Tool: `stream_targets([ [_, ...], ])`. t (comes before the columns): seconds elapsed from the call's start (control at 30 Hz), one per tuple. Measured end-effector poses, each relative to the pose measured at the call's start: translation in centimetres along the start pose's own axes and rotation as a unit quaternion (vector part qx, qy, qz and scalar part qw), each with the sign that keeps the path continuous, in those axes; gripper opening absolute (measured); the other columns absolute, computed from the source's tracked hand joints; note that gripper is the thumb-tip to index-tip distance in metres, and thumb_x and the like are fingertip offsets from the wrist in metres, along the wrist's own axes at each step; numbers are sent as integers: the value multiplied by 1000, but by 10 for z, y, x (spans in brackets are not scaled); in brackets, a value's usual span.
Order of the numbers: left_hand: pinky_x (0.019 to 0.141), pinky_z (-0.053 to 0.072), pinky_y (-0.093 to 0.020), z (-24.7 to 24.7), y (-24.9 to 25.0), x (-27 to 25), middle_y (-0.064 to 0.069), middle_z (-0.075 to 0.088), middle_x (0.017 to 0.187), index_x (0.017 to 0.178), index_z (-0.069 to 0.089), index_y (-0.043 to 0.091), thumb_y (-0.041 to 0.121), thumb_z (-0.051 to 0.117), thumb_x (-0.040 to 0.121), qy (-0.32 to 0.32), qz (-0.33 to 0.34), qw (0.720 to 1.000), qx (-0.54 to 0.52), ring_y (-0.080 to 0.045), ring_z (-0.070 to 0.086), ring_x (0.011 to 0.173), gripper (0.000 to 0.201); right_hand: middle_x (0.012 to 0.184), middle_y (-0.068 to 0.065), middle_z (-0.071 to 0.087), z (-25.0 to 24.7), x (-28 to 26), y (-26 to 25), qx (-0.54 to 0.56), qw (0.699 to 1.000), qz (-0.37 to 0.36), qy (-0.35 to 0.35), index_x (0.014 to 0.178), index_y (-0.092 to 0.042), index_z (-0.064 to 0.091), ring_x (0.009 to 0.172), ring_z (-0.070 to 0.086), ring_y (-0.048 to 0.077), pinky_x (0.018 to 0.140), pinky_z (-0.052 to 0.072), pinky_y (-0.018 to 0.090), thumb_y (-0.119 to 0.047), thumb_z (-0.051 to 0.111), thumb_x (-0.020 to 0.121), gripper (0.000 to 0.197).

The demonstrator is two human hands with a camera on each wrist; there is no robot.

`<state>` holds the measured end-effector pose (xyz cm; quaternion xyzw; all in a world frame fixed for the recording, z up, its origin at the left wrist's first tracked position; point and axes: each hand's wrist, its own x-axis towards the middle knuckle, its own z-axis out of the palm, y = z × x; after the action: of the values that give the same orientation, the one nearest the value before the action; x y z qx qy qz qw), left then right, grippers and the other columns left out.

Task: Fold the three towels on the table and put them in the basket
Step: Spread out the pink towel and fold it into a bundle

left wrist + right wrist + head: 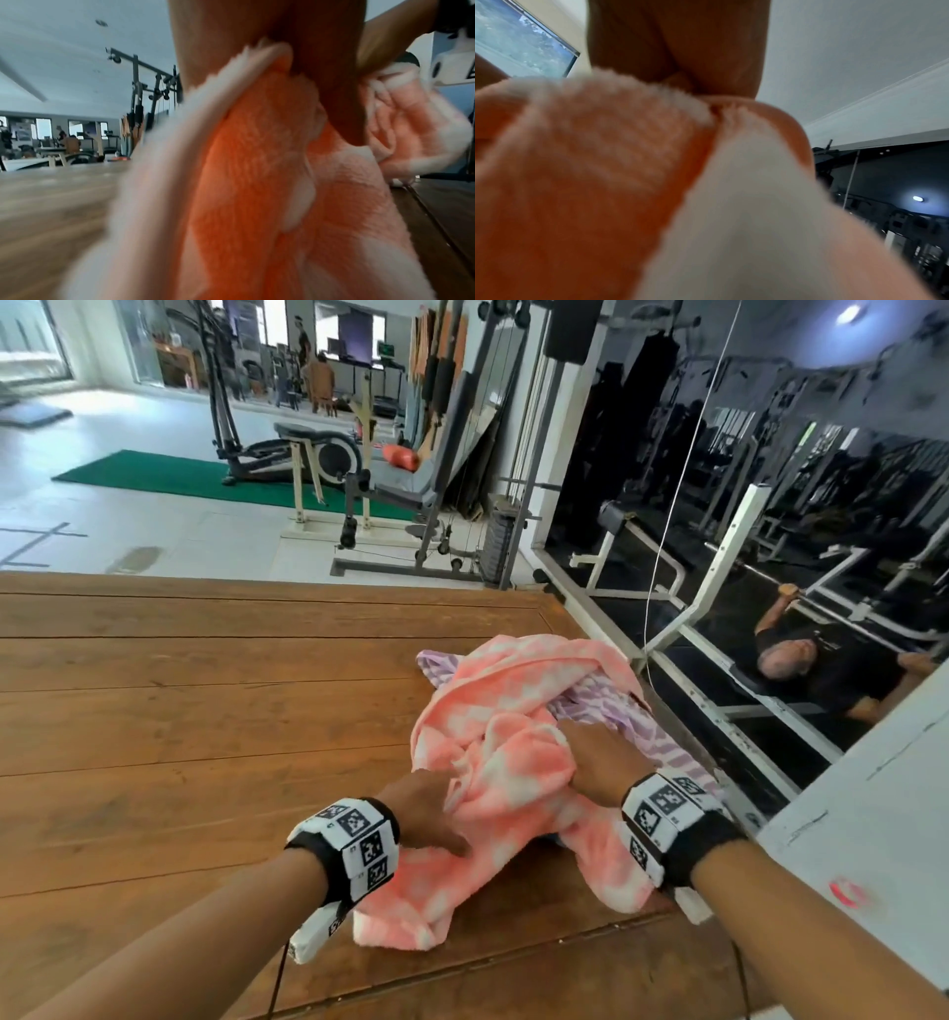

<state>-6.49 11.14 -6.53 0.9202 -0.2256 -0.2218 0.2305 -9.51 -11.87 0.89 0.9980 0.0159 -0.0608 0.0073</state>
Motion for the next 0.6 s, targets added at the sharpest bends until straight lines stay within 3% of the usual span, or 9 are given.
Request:
stream_targets([
  [0.07,90,49,-36,20,-4,13,2,60,116,120,48,23,52,79,62,-40,-16,998,46,-19,56,102,72,119,14,56,12,14,2,-9,1000,4,-30,123,-17,40,107,57,35,85,48,44,-25,51,87,39],
  [0.17,91,47,-34,38,-16,23,0,61,118,119,49,21,46,77,69,-28,-61,996,59,-21,56,105,63,123,16,48,30,30,5,-10,995,9,-96,132,-14,29,110,54,38,87,45,43,-30,60,83,60],
  [0.23,92,45,-32,42,-22,29,-1,60,123,126,46,21,39,78,71,-15,-80,996,20,-24,55,110,65,123,14,50,39,41,8,-15,995,-2,-99,126,-13,37,110,54,36,88,47,43,-30,60,84,51],
  [0.37,88,46,-31,38,-24,42,-4,58,124,135,41,23,27,73,74,6,-97,995,11,-25,55,111,69,112,11,61,37,59,8,-18,998,-46,-32,111,-13,55,103,59,32,81,47,38,-24,51,88,26],
  [0.5,71,48,-30,-3,-17,49,-1,66,102,98,56,25,34,61,77,108,-113,984,88,-23,61,88,24,106,7,66,11,72,18,15,996,-84,13,103,-15,62,98,62,28,82,50,38,-30,53,87,24],
  [0.6,63,44,-31,-65,-1,45,-4,68,89,83,60,19,31,58,76,240,-113,960,92,-30,64,84,14,85,2,57,-18,81,22,74,990,-109,44,80,-22,55,87,59,25,75,43,32,-22,52,90,10],
])
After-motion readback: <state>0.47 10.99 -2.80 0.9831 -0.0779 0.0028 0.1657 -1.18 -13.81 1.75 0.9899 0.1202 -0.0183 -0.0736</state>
